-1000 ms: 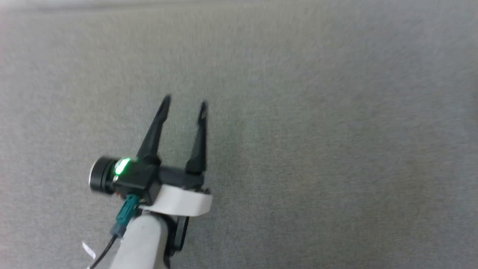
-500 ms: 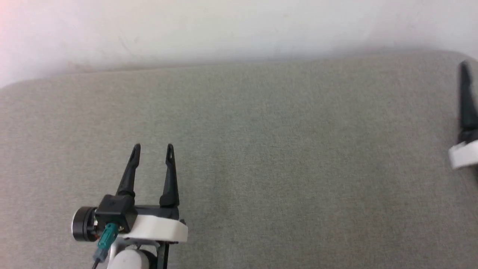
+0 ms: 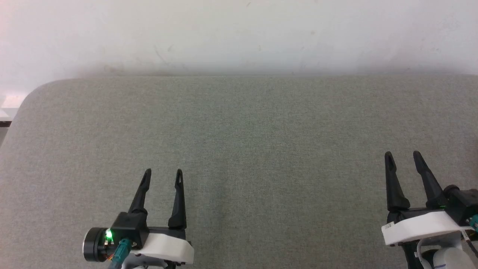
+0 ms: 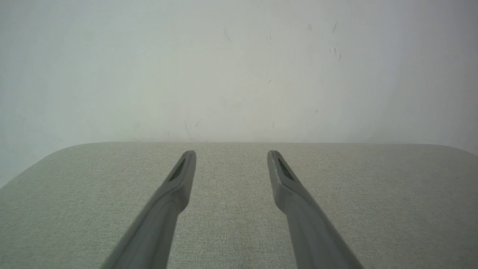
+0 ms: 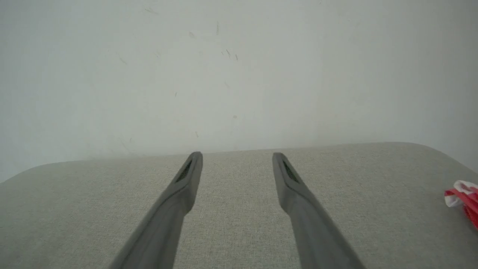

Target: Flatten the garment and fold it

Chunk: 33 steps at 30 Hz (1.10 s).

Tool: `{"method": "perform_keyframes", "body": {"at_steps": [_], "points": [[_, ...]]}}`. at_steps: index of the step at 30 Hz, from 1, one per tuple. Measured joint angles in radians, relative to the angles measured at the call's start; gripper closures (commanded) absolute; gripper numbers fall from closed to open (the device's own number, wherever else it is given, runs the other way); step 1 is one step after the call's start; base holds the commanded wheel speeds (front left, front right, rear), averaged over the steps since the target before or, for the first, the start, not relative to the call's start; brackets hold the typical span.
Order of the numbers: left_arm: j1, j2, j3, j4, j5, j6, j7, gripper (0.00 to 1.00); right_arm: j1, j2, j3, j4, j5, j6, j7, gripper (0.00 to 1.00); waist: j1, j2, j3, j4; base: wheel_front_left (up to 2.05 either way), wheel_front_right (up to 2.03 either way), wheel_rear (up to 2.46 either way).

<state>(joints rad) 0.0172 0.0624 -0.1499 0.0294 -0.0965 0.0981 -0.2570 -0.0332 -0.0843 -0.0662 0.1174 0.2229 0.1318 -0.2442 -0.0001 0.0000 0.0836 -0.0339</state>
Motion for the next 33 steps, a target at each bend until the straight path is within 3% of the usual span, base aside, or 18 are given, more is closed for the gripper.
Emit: {"method": "perform_keyframes", "body": {"at_steps": [15, 16, 33], "points": [[0.001, -0.003, 0.003, 0.02, 0.002, -0.002, 0.0, 0.0, 0.004, 0.021, 0.004, 0.007, -0.023, 0.0, -0.007, 0.0, 0.0001, 0.0, -0.001, 0.014, 0.0, 0.0, 0.0], [0.001, -0.004, 0.004, 0.02, 0.003, -0.002, 0.0, 1.0, 0.004, 0.022, 0.008, 0.012, -0.02, 0.0, -0.007, 1.0, 0.0001, 0.0, -0.001, 0.013, 0.0, 0.0, 0.0], [0.001, -0.003, 0.012, 0.019, 0.002, -0.008, 0.027, 1.0, 0.004, 0.022, 0.01, 0.004, -0.03, 0.0, 0.021, 1.0, 0.0002, 0.0001, -0.01, 0.015, 0.0, 0.0, 0.0]]}}
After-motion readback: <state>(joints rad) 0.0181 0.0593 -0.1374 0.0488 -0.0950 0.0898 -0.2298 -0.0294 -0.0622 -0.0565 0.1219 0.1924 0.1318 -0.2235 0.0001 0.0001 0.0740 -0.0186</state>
